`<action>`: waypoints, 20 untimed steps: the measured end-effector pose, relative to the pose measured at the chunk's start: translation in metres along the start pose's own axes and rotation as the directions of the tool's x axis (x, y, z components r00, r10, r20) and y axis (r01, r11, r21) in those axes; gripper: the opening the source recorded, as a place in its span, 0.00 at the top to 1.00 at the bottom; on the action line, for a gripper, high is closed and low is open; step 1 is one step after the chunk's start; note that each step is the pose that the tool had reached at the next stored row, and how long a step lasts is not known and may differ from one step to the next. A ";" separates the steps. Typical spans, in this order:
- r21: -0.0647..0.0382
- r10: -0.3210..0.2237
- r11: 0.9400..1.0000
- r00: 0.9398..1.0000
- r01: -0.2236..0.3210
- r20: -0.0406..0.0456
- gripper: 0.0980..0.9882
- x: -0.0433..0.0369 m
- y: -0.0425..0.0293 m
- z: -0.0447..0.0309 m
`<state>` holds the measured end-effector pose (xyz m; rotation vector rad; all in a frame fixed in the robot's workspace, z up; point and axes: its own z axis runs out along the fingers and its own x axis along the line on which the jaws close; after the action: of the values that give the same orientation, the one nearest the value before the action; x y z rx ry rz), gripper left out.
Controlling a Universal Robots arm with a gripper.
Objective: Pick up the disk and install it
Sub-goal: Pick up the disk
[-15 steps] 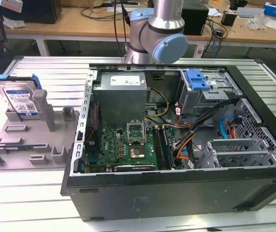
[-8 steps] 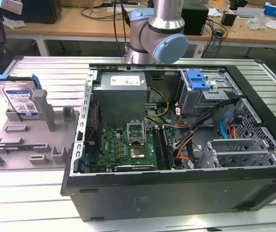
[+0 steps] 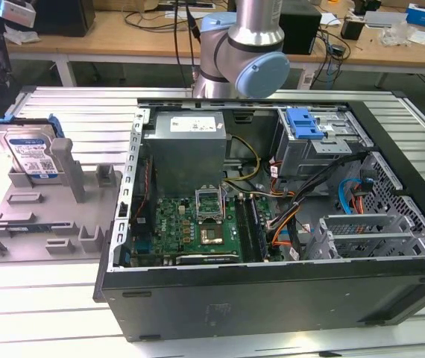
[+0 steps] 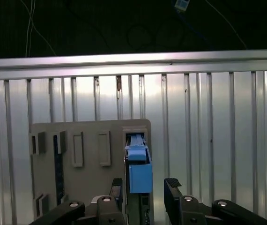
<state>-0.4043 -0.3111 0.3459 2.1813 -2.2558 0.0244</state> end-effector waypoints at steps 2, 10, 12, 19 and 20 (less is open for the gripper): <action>0.000 0.000 1.000 1.000 0.000 0.000 0.57 0.0011 0.0002 0.0016; 0.000 0.000 1.000 1.000 0.000 0.000 0.57 0.0024 0.0003 0.0105; 0.000 0.000 1.000 1.000 0.000 0.000 0.57 0.0024 0.0003 0.0120; 0.000 0.000 1.000 1.000 0.000 0.000 0.57 0.0024 0.0007 0.0190; 0.000 0.000 1.000 1.000 0.000 0.000 0.57 0.0024 0.0009 0.0200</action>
<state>-0.4051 -0.3137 0.3259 2.1814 -2.2554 0.0245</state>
